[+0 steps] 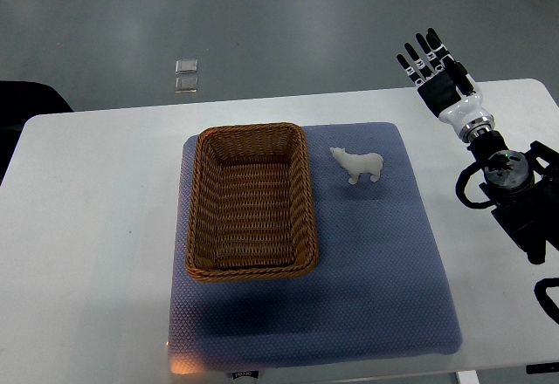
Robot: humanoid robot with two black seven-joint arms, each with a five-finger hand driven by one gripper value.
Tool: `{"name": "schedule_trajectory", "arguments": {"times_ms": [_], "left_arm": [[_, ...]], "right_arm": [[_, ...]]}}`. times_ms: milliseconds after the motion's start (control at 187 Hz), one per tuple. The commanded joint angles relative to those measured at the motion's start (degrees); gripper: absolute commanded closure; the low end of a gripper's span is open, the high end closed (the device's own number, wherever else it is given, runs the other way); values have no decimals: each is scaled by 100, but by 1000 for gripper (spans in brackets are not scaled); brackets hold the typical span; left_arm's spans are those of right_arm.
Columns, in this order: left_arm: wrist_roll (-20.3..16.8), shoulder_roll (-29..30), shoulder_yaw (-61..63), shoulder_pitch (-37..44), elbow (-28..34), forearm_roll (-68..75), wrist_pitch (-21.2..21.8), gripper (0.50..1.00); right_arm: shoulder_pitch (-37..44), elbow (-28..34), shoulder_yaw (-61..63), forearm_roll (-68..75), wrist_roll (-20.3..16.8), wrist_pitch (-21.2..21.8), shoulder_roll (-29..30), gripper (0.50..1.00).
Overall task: Place white bear in brown basket with right hand
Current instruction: 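Move the right hand over toward the white bear figurine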
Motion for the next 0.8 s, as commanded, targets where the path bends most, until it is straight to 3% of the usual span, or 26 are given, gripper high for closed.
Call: {"name": "schedule_trajectory", "arguments": {"times_ms": [0, 369, 797], "left_arm": [[0, 0, 9, 9, 2, 6, -8, 500], [0, 0, 0, 0, 11, -3, 1, 500], [0, 0, 9, 0, -33, -3, -17, 500]], "right_arm": [[5, 0, 2, 1, 10, 0, 0, 572], [75, 106, -51, -175, -25, 0, -17, 574], [1094, 589, -561, -4068, -332, 0, -571, 574]]}}
